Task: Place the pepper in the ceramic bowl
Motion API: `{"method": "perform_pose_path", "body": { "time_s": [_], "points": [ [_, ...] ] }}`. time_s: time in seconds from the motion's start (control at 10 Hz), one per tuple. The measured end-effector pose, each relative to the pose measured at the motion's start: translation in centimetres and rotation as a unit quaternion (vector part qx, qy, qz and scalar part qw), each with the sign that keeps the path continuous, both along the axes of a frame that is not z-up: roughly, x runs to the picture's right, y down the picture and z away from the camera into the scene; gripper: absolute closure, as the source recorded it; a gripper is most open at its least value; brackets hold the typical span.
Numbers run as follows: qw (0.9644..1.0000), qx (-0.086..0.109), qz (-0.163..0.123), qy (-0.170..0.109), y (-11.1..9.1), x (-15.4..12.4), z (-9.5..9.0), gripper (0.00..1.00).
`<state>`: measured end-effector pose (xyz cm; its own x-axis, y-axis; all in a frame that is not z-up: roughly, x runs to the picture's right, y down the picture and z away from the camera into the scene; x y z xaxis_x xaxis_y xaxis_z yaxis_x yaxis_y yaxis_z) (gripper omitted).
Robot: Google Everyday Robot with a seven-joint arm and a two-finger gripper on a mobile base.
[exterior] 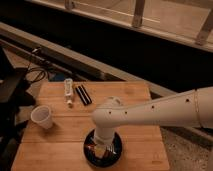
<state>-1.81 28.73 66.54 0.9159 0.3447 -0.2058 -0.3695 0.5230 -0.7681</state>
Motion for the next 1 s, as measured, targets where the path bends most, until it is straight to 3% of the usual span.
{"method": "perform_pose_path", "body": {
  "time_s": [0.3,0.6,0.9,1.0],
  "points": [
    [0.9997,0.021,0.003,0.013,-1.5,0.7,0.1,0.2],
    [0.9998,0.015,-0.001,0.011,-1.0,0.3,-0.2,0.22],
    [0.9997,0.017,0.012,0.011,-1.6,0.5,0.2,0.43],
    [0.9997,0.016,0.013,0.011,-1.6,0.6,0.2,0.43]
  ]
}}
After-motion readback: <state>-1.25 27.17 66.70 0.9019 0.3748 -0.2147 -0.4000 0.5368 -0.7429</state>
